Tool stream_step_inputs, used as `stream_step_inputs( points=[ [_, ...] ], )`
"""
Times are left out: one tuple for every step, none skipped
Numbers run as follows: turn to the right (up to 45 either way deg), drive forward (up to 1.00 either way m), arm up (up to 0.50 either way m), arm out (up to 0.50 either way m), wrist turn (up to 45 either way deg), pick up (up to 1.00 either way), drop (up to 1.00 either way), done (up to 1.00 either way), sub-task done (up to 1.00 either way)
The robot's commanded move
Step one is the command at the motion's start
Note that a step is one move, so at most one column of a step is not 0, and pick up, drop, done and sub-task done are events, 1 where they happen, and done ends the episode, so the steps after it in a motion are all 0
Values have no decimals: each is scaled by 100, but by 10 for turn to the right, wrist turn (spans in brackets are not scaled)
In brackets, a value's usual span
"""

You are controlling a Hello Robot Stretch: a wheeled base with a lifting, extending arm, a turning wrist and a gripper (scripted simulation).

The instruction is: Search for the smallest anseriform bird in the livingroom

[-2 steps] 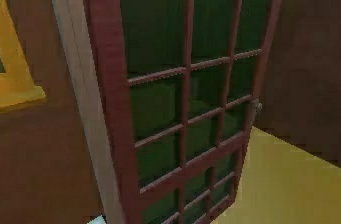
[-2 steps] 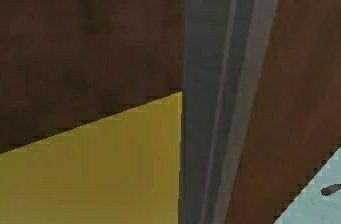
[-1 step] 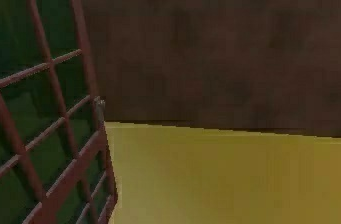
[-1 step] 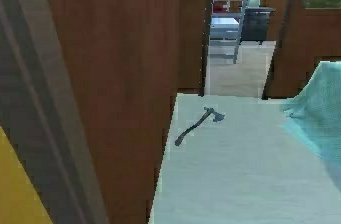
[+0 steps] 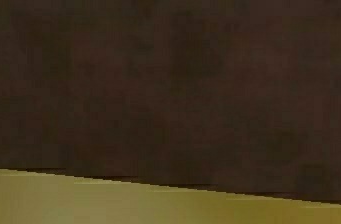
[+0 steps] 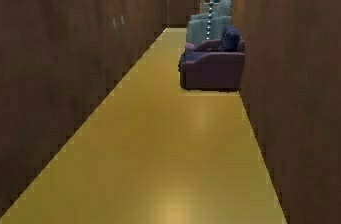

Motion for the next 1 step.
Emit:
stream_step_inputs(
  points=[
    [120, 0, 0, 0, 0, 0, 0, 0, 0]
  ],
)
